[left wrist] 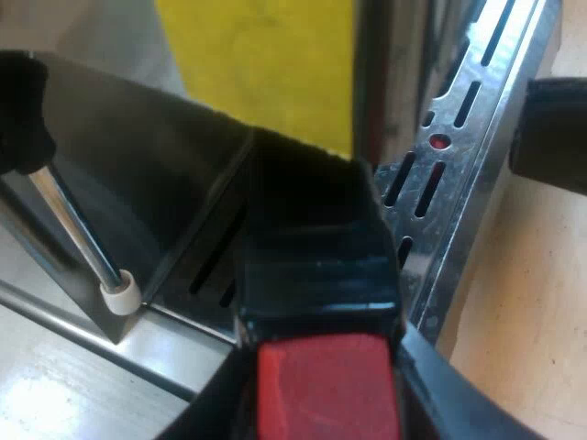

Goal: Put the handle in the coffee machine

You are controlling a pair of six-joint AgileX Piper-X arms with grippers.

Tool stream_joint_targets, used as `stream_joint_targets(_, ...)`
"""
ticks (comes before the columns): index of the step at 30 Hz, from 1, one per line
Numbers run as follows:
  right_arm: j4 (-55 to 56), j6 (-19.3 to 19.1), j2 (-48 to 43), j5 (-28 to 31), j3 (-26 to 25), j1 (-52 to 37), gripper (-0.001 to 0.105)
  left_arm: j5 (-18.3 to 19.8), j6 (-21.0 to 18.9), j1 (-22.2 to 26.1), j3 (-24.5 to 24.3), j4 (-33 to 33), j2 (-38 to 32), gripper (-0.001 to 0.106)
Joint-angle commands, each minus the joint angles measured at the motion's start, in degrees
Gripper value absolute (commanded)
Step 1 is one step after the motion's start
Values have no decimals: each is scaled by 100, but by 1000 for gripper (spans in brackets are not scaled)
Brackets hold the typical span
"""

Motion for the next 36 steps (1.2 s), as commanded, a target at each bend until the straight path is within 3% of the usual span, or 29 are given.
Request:
stream_joint_targets(1,23,-42,-19,5,-6,-14,97,675,90,189,-41,390,-154,0)
stream_joint_targets(5,52,-42,-19,5,-6,-14,97,768,74,189,-41,489,-154,0)
stream_joint_targets(8,52,-42,-19,5,-6,-14,97,1047,74,189,-41,686,-154,0)
stream_joint_targets(17,315,-36,-19,139,-6,-33,96,1064,74,189,-41,697,-154,0)
stream_joint_targets(19,526,-37,-19,61,-6,-72,86,1064,74,189,-41,697,-154,0)
stream_joint_targets(23,624,-6,-4,-45,-6,-192,50,1064,74,189,-41,697,-154,0)
stream_joint_targets(25,562,6,37,-313,-6,-275,43,1064,74,189,-41,697,-154,0)
stream_joint_targets(29,455,52,238,-888,-6,-430,43,1064,74,189,-41,697,-154,0)
stream_joint_targets(36,-837,-235,797,-754,-6,-500,43,1064,74,189,-41,697,-154,0)
